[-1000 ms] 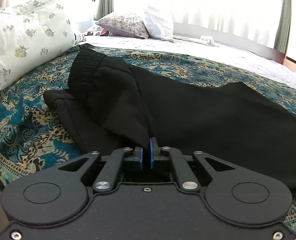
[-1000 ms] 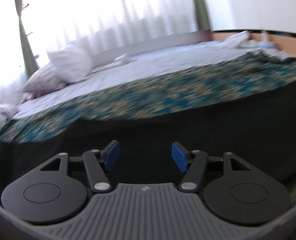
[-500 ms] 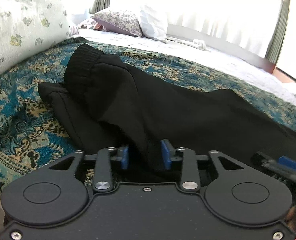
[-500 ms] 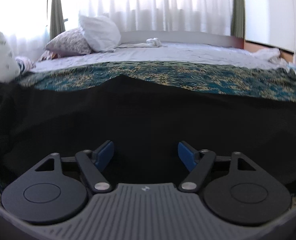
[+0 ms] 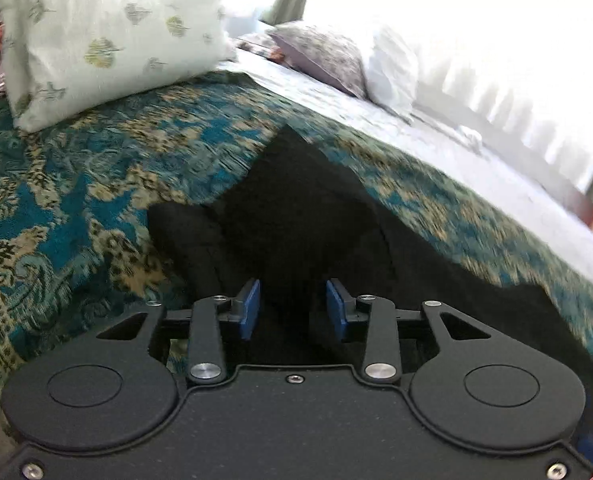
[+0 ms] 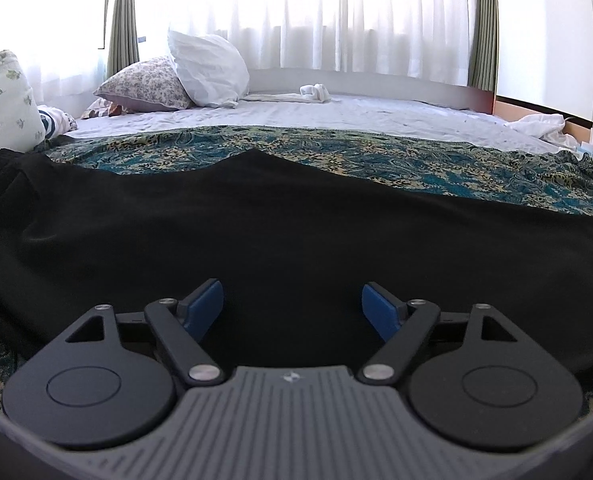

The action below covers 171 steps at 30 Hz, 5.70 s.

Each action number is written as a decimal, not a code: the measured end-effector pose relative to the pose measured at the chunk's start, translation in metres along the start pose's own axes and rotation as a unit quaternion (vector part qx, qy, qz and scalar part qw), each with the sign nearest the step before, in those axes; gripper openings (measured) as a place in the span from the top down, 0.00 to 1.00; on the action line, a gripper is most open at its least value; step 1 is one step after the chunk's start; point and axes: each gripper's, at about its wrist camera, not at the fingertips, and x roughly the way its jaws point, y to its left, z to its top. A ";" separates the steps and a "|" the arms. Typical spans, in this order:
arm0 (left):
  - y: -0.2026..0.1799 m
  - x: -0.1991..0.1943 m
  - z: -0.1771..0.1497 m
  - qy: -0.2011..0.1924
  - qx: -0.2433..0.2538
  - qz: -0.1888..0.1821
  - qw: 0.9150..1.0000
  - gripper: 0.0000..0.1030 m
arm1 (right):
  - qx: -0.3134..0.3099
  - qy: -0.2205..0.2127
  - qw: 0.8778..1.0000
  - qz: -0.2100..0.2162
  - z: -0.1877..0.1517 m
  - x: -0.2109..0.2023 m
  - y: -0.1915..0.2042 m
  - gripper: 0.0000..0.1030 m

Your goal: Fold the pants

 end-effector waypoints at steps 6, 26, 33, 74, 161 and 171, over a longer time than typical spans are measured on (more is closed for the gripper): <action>0.015 -0.008 0.018 -0.059 -0.035 0.018 0.997 0.60 | 0.001 -0.001 1.000 0.001 0.000 -0.001 0.000 0.17; -0.014 0.020 0.028 -0.060 0.071 0.045 0.995 0.71 | 0.002 -0.005 1.000 0.009 -0.001 -0.001 -0.003 0.15; -0.024 -0.006 0.054 -0.078 0.138 0.036 0.987 0.70 | 0.004 -0.006 1.000 0.013 -0.002 -0.001 -0.004 0.15; -0.063 -0.019 0.027 -0.054 0.166 0.089 0.981 0.30 | 0.127 -0.009 0.989 -0.076 0.005 -0.034 -0.178 0.12; -0.067 0.006 -0.067 -0.029 0.184 0.057 0.981 0.19 | 0.022 0.061 0.996 -0.056 0.119 0.027 -0.154 0.93; -0.064 0.005 -0.068 -0.032 0.182 0.046 0.982 0.18 | -0.132 0.066 0.989 0.029 0.037 0.008 0.002 0.92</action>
